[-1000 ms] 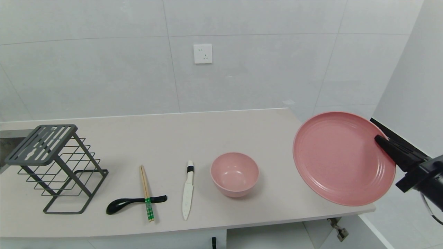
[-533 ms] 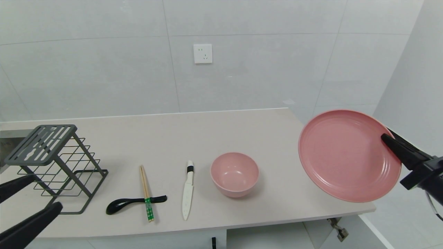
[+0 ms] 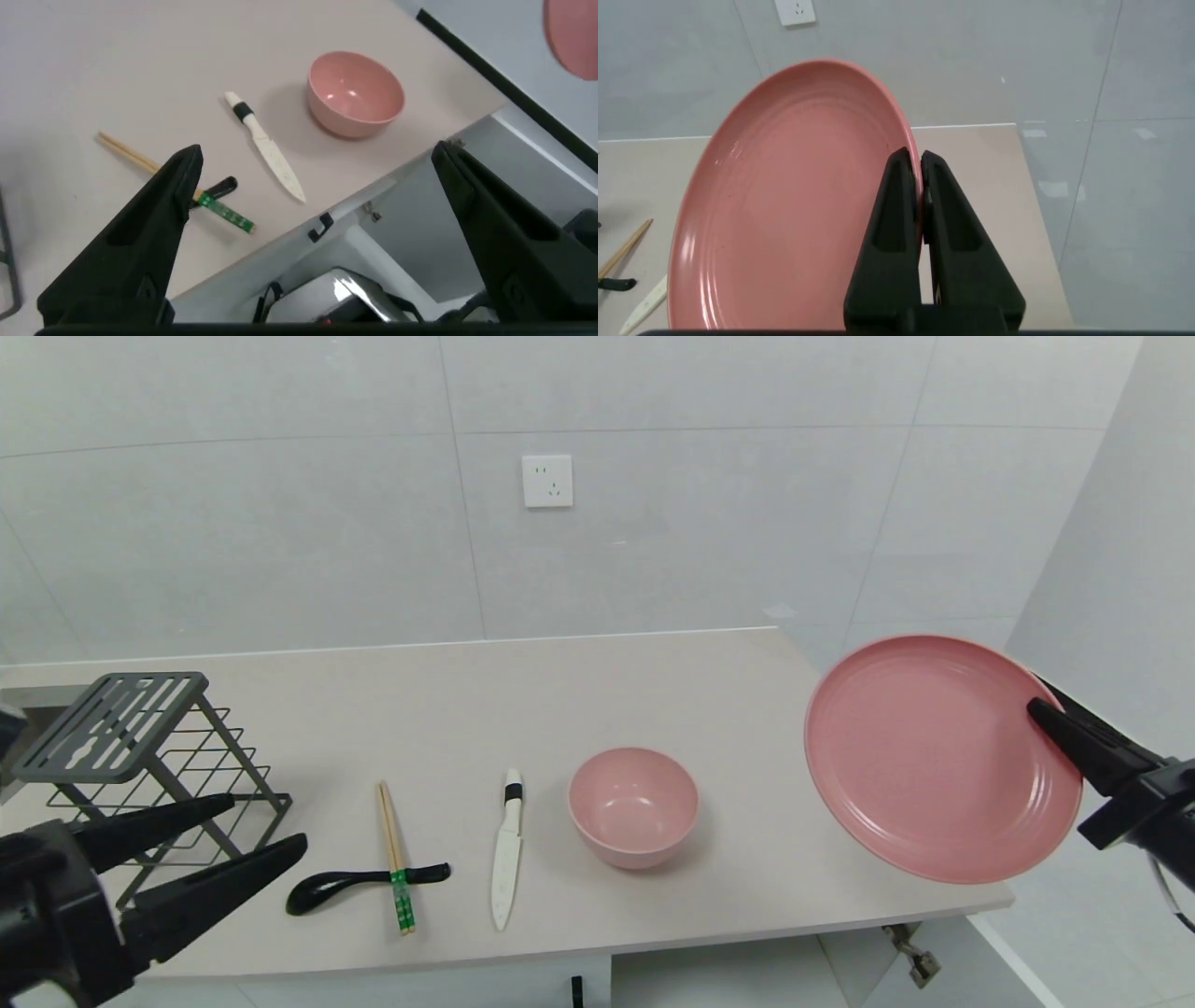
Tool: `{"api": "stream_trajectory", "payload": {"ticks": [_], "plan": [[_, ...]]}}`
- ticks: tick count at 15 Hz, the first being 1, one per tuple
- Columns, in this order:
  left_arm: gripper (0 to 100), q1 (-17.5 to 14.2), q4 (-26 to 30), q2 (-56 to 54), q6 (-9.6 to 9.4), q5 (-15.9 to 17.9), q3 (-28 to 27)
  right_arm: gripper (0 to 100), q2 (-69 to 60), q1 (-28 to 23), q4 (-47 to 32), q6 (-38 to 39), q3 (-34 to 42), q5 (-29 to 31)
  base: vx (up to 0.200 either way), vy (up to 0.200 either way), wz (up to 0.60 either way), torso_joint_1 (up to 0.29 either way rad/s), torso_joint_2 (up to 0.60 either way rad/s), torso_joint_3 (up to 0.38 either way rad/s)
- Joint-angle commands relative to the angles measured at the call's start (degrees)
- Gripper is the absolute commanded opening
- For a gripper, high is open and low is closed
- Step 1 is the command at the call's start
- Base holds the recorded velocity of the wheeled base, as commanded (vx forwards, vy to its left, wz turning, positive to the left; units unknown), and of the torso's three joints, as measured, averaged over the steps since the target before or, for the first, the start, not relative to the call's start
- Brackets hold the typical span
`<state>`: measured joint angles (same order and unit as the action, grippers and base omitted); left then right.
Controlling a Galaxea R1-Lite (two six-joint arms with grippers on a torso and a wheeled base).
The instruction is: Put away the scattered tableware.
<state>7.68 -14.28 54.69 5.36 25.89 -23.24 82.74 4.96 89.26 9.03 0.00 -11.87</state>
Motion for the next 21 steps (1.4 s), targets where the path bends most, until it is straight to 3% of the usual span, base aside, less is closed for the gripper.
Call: {"api": "stream_trajectory", "payload": {"ticks": [1, 3, 5, 7, 9, 12, 13, 14, 16, 21], "plan": [[100, 3.5, -3.6, 12.3, -0.27, -0.1, -1.4, 0, 0.3, 0.0, -0.4, 0.0, 0.0, 0.0, 0.0, 0.0, 0.0, 0.0, 0.0, 0.0], [100, 5.7, -8.0, 16.2, -0.27, -0.2, -0.8, 0, 0.6, 0.0, -0.6, -0.2, 0.0, 0.0, 0.0, 0.0, 0.0, 0.0, 0.0, 0.0], [100, 9.5, -17.4, 24.4, -0.18, -3.9, 0.4, 0, 0.6, 0.0, -0.6, -0.2, 0.0, 0.0, 0.0, 0.0, 0.0, 0.0, 0.0, 0.0], [100, 12.4, -20.6, 29.2, 0.09, -6.4, 0.2, 0, 0.6, 0.1, -0.6, -0.2, 0.0, 0.0, 0.0, 0.0, 0.0, 0.0, 0.0, 0.0], [100, 14.5, -23.5, 33.7, -0.27, -6.6, -0.7, 0, 0.8, 0.2, -0.6, -0.2, 0.0, -0.1, 0.0, 0.0, 0.0, 0.0, 0.0, 0.0], [100, 19.2, -32.1, 42.9, -0.18, -7.4, -4.5, 0, 1.5, 0.5, -0.6, -0.2, 0.0, -0.1, 0.0, 0.0, 0.0, 0.0, 0.0, 0.0], [100, 19.3, -32.3, 43.1, -0.18, -7.6, -4.6, 0, 1.5, 0.5, -0.6, -0.2, 0.0, 0.0, 0.0, 0.0, 0.0, 0.0, 0.0, 0.0], [100, 20.8, -36.3, 48.8, 0.17, -10.9, -9.2, 0, 2.4, 0.6, -0.6, -0.2, 0.0, -0.1, 0.0, 0.0, 0.0, 0.0, 0.0, 0.0], [100, 20.9, -37.4, 54.4, 0.26, -11.4, -14.0, 0, 2.9, 0.6, -0.6, -0.2, 0.0, -0.1, 0.0, 0.0, 0.0, 0.0, 0.0, 0.0], [100, 21.7, -38.3, 60.0, 0.35, -11.3, -17.9, 0, 3.0, 0.7, -0.6, -1.3, 0.0, -0.1, 0.0, 0.0, 0.0, 0.0, 0.0, 0.0]]}}
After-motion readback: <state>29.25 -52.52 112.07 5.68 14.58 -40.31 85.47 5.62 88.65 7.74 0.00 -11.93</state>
